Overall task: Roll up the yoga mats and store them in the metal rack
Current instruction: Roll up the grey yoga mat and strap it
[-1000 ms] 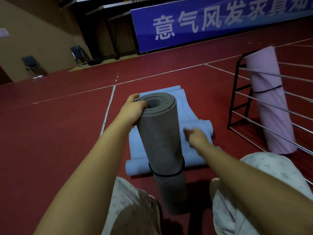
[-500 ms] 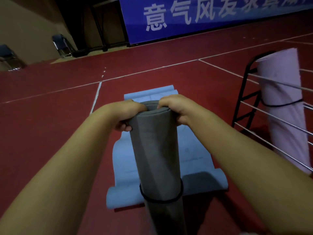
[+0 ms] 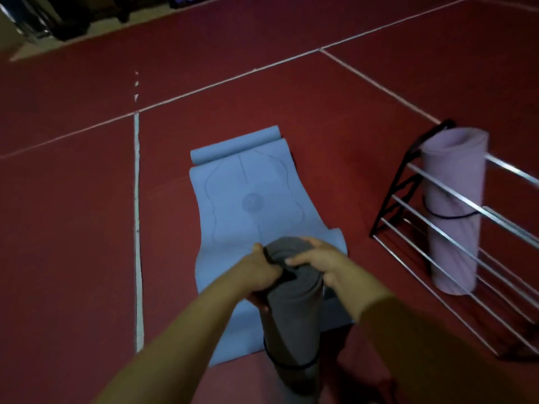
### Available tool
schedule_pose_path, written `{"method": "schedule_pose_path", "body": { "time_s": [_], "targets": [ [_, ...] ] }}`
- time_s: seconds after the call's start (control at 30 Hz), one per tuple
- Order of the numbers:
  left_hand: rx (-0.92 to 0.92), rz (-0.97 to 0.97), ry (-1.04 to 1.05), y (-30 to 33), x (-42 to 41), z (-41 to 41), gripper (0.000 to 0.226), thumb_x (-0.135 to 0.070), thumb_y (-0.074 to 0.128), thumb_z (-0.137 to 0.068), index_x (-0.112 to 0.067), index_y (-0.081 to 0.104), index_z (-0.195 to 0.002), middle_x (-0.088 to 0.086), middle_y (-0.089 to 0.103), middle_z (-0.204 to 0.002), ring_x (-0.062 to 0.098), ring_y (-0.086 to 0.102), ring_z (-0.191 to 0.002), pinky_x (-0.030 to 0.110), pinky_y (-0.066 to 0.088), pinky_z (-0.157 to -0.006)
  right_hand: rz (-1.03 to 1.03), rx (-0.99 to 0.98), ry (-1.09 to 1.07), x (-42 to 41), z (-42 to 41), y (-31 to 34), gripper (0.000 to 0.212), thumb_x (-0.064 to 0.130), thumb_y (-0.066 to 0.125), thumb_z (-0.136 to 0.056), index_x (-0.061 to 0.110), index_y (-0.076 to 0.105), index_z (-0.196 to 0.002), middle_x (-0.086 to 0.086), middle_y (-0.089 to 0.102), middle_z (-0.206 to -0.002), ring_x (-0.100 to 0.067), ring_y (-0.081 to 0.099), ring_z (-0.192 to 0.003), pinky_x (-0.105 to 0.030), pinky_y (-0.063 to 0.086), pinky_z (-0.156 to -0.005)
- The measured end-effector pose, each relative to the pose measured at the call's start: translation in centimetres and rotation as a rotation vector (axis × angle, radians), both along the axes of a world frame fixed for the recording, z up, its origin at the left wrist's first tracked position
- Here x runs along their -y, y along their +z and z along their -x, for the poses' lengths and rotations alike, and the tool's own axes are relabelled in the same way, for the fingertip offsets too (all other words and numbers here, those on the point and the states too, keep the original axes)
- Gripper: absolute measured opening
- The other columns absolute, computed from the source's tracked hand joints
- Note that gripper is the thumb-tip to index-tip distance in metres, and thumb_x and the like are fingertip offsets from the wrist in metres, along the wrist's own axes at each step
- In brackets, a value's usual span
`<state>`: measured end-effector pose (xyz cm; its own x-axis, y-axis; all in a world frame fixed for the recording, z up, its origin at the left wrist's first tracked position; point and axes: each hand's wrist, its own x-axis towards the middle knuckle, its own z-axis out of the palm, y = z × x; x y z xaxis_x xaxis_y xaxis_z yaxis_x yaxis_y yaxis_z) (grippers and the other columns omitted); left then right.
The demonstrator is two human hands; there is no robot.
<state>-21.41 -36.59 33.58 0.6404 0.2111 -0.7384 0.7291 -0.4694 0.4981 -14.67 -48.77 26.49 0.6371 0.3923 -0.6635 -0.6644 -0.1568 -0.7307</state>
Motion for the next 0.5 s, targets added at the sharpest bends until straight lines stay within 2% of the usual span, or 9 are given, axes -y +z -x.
{"method": "schedule_pose_path", "body": {
  "time_s": [0.07, 0.17, 0.33, 0.4, 0.5],
  "targets": [
    [-0.002, -0.002, -0.027, 5.4, 0.6, -0.4, 0.054, -0.030, 0.070, -0.079, -0.018, 0.031, -0.115, 0.011, 0.049, -0.106, 0.034, 0.066, -0.076, 0.046, 0.058, -0.053, 0.035, 0.046, -0.012, 1.0, -0.2, 5.8, 0.063, -0.016, 0.070, -0.067, 0.005, 0.057, -0.124, -0.017, 0.066, -0.105, -0.031, 0.062, -0.094, -0.033, 0.053, -0.074],
    [0.064, -0.049, -0.079, 15.2, 1.2, -1.8, 0.043, -0.024, 0.060, -0.085, -0.014, 0.030, -0.114, 0.010, 0.048, -0.095, 0.031, 0.065, -0.064, 0.043, 0.058, -0.053, 0.056, 0.178, 0.002, 2.3, -1.3, 16.4, 0.056, -0.015, 0.068, -0.069, 0.006, 0.059, -0.120, -0.014, 0.065, -0.102, -0.027, 0.061, -0.091, -0.029, 0.052, -0.070],
    [0.289, -0.093, -0.201, 30.4, 2.1, -3.9, 0.027, -0.018, 0.050, -0.091, -0.009, 0.035, -0.110, 0.014, 0.053, -0.089, 0.025, 0.060, -0.049, 0.035, 0.055, -0.043, 0.082, 0.486, -0.052, 4.5, -2.0, 34.3, 0.050, -0.018, 0.064, -0.069, 0.001, 0.060, -0.116, -0.015, 0.063, -0.095, -0.024, 0.059, -0.087, -0.029, 0.050, -0.068],
    [0.386, -0.084, -0.260, 35.0, 2.9, -3.8, 0.026, -0.019, 0.050, -0.091, -0.009, 0.035, -0.111, 0.019, 0.057, -0.087, 0.023, 0.057, -0.037, 0.031, 0.051, -0.039, 0.127, 0.584, -0.098, 5.8, -1.2, 39.9, 0.046, -0.017, 0.064, -0.070, 0.000, 0.061, -0.113, -0.014, 0.063, -0.093, -0.023, 0.059, -0.085, -0.029, 0.050, -0.067],
    [0.500, -0.097, -0.326, 39.6, 4.8, -3.9, 0.028, -0.022, 0.051, -0.090, -0.011, 0.034, -0.109, 0.022, 0.056, -0.087, 0.026, 0.056, -0.038, 0.029, 0.049, -0.040, 0.197, 0.694, -0.183, 8.0, 0.3, 46.2, 0.042, -0.014, 0.064, -0.072, 0.003, 0.063, -0.110, -0.011, 0.063, -0.089, -0.020, 0.060, -0.081, -0.024, 0.051, -0.059]
  ]
}}
